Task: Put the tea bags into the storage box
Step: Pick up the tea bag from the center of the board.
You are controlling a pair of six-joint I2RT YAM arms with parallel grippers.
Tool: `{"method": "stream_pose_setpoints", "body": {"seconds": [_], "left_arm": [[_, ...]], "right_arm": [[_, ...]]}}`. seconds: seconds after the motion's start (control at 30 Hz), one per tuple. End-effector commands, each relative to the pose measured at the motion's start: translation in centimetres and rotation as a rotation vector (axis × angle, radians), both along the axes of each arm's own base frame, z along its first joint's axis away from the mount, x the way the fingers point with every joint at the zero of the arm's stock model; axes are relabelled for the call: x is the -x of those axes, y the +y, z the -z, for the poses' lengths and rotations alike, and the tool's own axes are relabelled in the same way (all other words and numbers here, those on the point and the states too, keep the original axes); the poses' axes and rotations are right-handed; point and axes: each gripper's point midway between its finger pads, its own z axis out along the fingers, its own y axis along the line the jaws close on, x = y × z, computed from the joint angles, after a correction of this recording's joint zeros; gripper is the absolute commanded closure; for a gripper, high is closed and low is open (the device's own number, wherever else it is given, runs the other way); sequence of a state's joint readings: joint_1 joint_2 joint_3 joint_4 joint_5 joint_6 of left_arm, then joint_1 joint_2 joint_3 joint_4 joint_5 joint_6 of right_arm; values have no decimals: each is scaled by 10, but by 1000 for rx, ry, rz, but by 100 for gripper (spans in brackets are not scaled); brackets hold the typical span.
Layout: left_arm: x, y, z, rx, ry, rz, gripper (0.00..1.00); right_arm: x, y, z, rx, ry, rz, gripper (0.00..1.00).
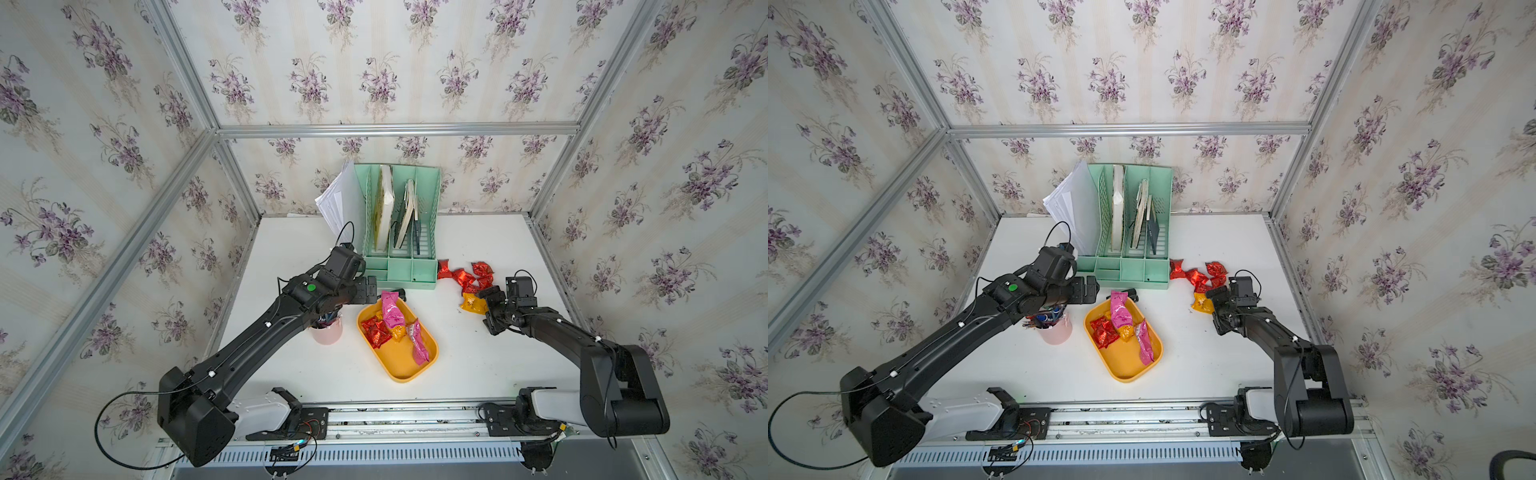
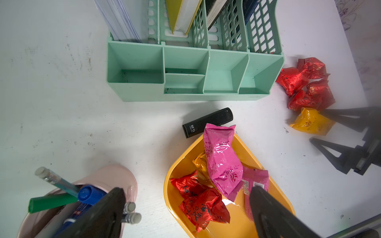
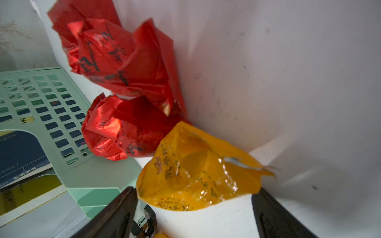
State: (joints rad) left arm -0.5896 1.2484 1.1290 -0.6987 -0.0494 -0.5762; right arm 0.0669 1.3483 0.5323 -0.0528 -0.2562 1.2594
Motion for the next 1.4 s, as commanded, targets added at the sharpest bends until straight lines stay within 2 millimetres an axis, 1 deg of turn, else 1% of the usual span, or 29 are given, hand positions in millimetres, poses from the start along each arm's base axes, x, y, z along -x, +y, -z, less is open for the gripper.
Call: {"method": "stream_pose_setpoints", "body": {"seconds": [0.0,0.2,0.3,0.4,0.47,0.6,0.67,0.77,0.87,0.97,1.07,1.17,1.23,1.33,1.37], "left_arm": [[1,3,-3,12,-14,-19,1],[9,12,-1,17,-12,-56,1],[12,16,0,19,-10,-74,1],[15,19,0,21,-10,-87,1],[16,21,0,22,-10,-96,1],[17,23,-1,30,-11,-110,1],[18,23,-1,34,-10,-115,1],[19,24,-2,36,-9,-122,1],[19,25,-4,39,-12,-129,1],[18,26,-5,37,-17,-133,1],[16,25,-8,37,-21,-136,1],[13,24,-9,37,-23,-138,1],[11,22,-9,39,-23,-138,1],[7,20,-10,44,-23,-141,1],[6,19,-11,47,-25,-143,1]], "right_arm": [[-5,0,4,-8,-1,20,10],[-9,-7,0,40,-14,18,18],[-8,-8,-2,63,-21,1,30],[-6,-8,-1,73,-21,-17,44],[-5,-8,0,81,-19,-34,50],[-1,-8,0,104,-21,-67,59],[-2,-9,-5,119,-42,-83,64],[-2,-8,-17,148,-86,-125,68],[-1,-5,-35,173,-154,-193,69],[3,1,-54,198,-226,-283,70],[11,12,-70,206,-285,-385,71],[19,31,-86,194,-346,-512,71],[23,51,-96,198,-379,-606,73],[31,91,-111,219,-425,-772,74],[34,109,-117,209,-451,-832,74]]}}
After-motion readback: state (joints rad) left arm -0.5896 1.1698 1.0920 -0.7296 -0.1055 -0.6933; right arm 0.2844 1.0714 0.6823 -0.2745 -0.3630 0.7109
